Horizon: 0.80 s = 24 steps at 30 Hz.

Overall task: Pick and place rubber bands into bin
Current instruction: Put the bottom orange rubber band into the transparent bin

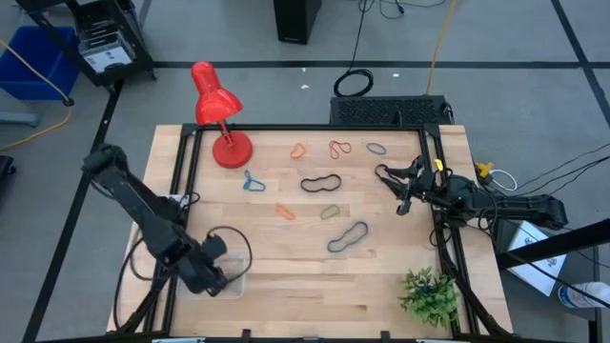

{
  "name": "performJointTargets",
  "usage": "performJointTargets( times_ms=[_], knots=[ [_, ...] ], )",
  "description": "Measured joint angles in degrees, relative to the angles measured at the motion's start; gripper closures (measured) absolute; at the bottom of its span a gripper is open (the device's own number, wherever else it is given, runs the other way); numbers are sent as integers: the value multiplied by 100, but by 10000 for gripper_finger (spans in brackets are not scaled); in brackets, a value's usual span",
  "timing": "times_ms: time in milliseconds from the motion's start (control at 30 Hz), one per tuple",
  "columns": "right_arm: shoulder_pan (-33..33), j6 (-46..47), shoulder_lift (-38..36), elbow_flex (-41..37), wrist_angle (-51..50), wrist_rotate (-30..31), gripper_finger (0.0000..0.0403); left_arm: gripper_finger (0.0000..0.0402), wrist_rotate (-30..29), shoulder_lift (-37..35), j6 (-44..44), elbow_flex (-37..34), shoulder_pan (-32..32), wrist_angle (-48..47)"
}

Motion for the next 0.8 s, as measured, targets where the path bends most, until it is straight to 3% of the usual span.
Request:
performJointTargets(
  times_ms=[233,333,633,800],
  knots=[
    [1,2,-1,0,0,-1,273,220,-2216,-912,353,2,24,81],
    [1,2,-1,0,0,1,273,220,-2733,-1031,1040,2,113,130],
    [0,-4,-1,-1,2,1,273,220,-2882,-937,4091,2,848,1824],
    [0,-7,0,1,2,1,273,220,-2633,-853,4812,7,1594,2343]
  ],
)
